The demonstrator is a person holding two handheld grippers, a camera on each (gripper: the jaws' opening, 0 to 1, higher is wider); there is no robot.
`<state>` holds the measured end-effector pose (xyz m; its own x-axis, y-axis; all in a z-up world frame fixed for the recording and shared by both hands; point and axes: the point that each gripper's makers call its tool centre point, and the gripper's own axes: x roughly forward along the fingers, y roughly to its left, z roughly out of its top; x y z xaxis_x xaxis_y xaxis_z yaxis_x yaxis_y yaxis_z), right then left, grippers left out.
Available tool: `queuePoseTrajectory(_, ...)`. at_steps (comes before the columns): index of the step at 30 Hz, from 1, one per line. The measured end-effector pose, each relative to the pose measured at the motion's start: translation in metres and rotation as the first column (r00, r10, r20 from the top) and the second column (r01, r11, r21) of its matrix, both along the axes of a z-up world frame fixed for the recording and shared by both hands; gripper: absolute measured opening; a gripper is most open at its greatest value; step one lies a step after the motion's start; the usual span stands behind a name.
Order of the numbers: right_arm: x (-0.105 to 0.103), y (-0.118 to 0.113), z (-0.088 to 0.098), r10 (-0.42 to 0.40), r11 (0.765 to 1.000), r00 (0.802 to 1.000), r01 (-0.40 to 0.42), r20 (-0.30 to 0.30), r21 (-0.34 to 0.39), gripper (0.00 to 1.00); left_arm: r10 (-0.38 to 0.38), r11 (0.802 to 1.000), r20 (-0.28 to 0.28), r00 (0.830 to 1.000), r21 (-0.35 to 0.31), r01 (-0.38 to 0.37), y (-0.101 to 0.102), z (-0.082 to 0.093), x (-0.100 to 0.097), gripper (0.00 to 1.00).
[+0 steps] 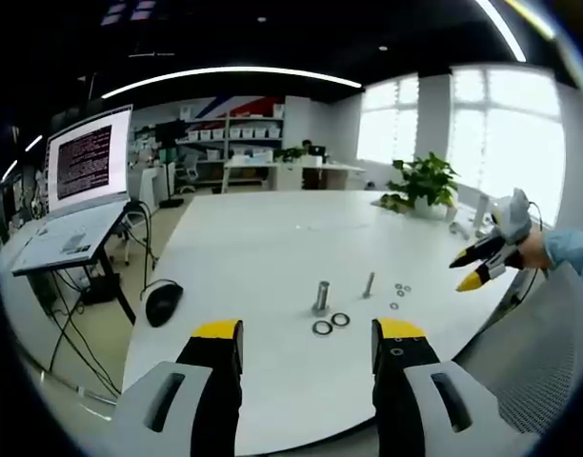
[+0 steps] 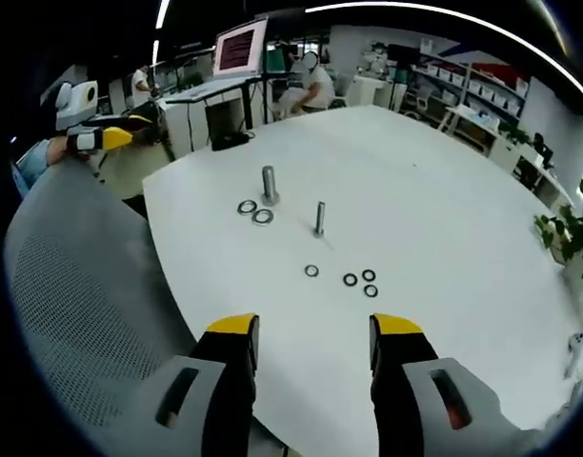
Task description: Place the washer onto the threaded stud by aligning its center hole with the stud, sliding it down to the base, and recovering from edge contact or off-axis alignment until the washer reaches the visible bottom stop.
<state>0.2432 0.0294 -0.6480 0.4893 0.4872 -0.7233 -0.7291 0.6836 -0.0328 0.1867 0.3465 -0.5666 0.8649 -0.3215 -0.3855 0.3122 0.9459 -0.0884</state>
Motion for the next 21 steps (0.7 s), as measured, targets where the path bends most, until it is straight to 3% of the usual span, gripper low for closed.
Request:
queuePoseTrajectory(7,0.007,0.005,-0.004,0.003,0.998,0.999,0.0,-0.054,0.058,0.39,-0.009,1.0,-0.005,1.0,0.003,0.009,-0.002,-0.001,-0.001,0.52)
queuePoseTrajectory(21,-0.003,0.012,-0.004,0.009,0.999,0.999,-0.007,-0.05,0.052,0.4,-0.015,1.0,-0.011,1.0,-0.004,0.015,-0.005,0.001,-0.003,0.48)
